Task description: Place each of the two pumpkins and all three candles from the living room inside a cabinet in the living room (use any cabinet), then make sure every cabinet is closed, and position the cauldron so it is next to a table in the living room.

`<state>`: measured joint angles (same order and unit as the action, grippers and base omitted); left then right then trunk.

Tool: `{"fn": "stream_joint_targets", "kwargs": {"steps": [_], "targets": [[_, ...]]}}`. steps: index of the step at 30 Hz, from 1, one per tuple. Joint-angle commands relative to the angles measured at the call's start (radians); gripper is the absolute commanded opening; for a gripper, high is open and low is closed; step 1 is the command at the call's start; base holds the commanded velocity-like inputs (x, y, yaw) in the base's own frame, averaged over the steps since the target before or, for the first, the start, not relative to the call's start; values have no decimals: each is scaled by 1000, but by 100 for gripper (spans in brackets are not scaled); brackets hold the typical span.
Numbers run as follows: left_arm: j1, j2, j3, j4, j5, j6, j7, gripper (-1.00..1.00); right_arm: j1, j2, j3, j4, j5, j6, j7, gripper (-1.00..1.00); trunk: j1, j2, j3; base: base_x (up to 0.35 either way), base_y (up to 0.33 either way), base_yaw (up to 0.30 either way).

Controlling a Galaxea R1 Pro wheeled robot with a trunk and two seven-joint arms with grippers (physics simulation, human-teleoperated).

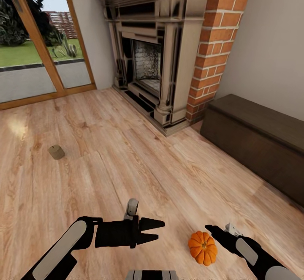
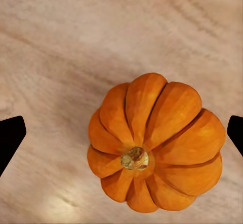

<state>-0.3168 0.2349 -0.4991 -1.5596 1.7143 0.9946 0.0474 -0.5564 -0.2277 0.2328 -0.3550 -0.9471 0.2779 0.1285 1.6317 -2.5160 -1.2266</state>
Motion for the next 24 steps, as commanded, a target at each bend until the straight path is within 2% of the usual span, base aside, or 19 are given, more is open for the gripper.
{"fn": "stream_joint_targets", "kwargs": {"steps": [1,24], "targets": [[-1,0,-1,0,7,1,5,100,0,-1,4,-1,-3,3,2,100,0,-1,-5,0,0,0],[-1,0,-1,1,7,-1,6,100,0,-4,2,14,-4,-4,11,100,11,-6,-94,0,0,0]]}}
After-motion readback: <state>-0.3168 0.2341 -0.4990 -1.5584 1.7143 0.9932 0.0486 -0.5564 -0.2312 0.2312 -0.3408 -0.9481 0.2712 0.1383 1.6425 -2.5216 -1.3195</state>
